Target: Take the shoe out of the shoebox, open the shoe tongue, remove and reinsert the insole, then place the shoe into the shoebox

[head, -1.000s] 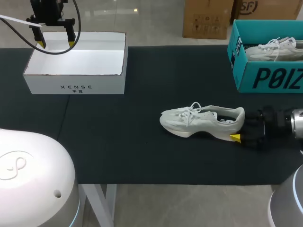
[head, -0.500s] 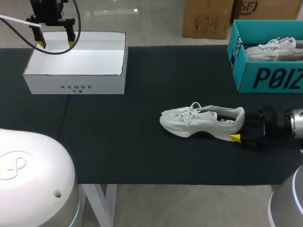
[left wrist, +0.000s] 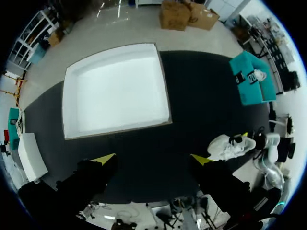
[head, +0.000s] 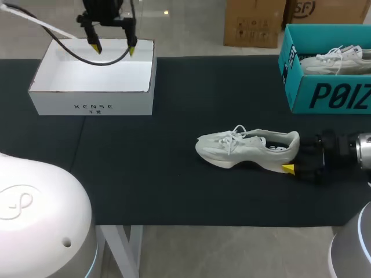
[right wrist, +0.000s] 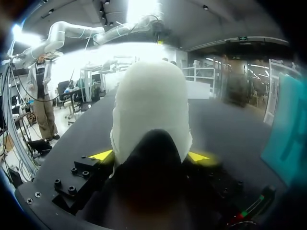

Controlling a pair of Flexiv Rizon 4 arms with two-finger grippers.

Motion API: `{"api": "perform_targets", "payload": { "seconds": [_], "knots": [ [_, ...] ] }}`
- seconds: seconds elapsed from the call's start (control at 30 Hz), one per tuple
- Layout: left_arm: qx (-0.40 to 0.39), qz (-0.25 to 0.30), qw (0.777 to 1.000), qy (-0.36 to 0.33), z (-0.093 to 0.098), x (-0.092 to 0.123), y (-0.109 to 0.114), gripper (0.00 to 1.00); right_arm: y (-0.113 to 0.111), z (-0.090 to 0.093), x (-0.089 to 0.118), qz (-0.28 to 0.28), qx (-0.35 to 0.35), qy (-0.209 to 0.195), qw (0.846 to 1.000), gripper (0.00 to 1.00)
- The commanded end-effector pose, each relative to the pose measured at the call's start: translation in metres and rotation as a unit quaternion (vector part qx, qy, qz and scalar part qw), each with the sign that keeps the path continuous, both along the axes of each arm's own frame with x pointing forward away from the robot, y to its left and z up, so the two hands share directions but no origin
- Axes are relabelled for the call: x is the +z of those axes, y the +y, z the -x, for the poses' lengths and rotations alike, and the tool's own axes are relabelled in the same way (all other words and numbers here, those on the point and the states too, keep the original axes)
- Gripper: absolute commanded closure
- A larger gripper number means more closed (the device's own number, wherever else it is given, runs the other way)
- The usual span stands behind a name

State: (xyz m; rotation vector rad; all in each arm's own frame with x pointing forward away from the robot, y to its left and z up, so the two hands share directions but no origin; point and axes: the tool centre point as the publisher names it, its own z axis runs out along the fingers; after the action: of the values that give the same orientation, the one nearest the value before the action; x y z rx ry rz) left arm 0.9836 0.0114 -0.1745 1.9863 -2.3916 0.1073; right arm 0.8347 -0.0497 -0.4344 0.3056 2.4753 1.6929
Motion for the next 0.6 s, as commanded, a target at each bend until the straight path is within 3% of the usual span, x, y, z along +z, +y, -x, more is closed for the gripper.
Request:
{"api": "perform_targets", "payload": {
  "seconds": [0.03,0.2,0.6],
  "knots": [
    [-0.01,-0.024,1.0,-0.004,0.024,0.002,-0.075,0.0,0.001,0.001,-0.003,0.001,0.0,0.0,1.0,1.0],
    [-0.047,0.004,0.999,0.017,0.056,0.002,-0.133,0.0,0.001,0.001,-0.003,0.001,0.0,0.0,1.0,1.0],
    [-0.047,0.004,0.999,0.017,0.056,0.002,-0.133,0.0,0.001,0.001,-0.003,0.001,0.0,0.0,1.0,1.0]
  ]
}}
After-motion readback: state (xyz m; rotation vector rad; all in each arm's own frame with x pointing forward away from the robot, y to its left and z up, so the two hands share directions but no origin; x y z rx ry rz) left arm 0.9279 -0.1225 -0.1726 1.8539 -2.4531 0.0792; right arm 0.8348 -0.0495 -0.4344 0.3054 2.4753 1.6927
